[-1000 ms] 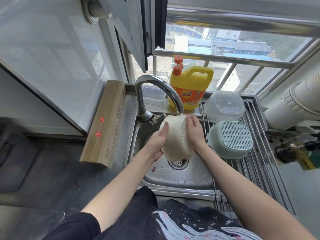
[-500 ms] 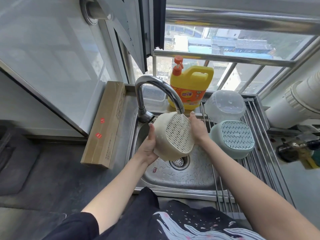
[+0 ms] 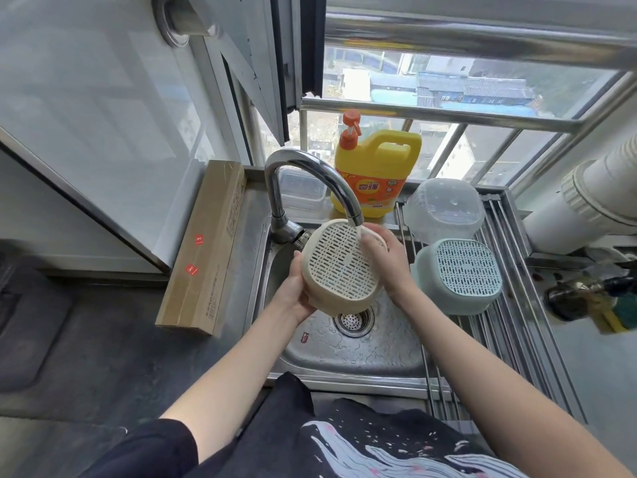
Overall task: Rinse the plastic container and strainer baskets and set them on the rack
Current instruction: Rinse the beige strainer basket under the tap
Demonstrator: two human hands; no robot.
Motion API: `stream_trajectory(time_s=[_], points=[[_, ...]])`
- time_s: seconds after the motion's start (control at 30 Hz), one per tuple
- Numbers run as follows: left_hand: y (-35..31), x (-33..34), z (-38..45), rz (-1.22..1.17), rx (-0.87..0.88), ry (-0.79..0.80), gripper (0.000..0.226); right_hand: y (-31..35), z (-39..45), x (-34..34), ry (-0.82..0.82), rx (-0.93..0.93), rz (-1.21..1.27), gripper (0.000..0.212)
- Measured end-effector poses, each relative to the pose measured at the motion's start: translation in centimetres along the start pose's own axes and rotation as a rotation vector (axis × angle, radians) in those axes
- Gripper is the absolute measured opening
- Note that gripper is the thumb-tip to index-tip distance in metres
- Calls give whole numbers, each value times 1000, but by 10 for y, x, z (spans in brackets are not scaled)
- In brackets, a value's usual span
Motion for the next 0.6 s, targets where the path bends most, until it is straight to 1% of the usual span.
stream_trajectory(time_s=[0.07,0.13,0.23,0.27,0.33,0.4,0.43,0.53,0.6], points=[[1,1,2,-38,-20,-19,65,-6,-3,0,4,-56,-76,23],[2,1,4,-45,-24,-44,64,-10,-7,-3,-28,-57,-113,24],[3,6,8,-51,-54,-119,60,-12,-8,-9,-107,-12,-90,31],[3,10,8,-63,-77,-138,57,-13,-8,-11,-127,9,-69,34],[4,16,9,-88,-159,-227,46,-14,-11,-14,-145,7,-37,40],[8,19,11,-82,-252,-351,37,-13,-17,-17,-146,-67,-92,47],[9,21,11,-58,-268,-394,34,-12,-20,-20,-143,-101,-125,51],[12,26,20,24,-274,-463,38,-13,-30,-22,-116,-197,-278,56],[13,30,18,41,-259,-480,36,-17,-34,-19,-85,-258,-392,61]])
Point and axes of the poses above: each hand's wrist, its own z-axis towards the middle knuckle, its own x-axis out of the palm, y = z × x, the point moved 2 cm from there along z, towards the middle knuckle, and after that the axes turned 2 degrees about -x, right-handed, at the moved point
